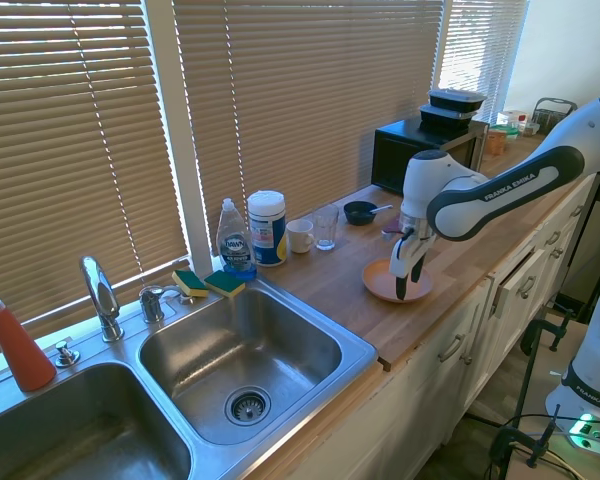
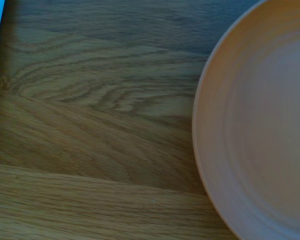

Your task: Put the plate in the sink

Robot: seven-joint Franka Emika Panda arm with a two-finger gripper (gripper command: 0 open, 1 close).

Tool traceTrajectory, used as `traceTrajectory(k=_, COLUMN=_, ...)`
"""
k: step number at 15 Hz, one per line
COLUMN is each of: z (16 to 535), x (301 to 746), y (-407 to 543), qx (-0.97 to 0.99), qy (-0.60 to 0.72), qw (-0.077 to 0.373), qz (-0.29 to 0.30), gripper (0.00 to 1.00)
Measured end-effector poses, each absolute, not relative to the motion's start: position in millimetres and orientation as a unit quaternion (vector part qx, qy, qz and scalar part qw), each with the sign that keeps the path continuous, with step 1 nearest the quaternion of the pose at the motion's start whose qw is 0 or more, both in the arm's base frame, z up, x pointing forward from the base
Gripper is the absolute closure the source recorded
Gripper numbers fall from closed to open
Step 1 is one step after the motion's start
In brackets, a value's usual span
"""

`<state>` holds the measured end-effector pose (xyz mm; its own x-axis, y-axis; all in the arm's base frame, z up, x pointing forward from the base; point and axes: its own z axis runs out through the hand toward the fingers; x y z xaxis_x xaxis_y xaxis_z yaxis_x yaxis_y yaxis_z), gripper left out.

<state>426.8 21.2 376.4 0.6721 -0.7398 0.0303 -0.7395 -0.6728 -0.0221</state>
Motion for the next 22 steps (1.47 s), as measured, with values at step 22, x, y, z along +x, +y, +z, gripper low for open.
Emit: traceTrajectory(k=22, z=346.5, x=459.6, y=-175.3, qx=-0.866, qy=0.492, qw=0.086, qz=0.014, gripper=0.0)
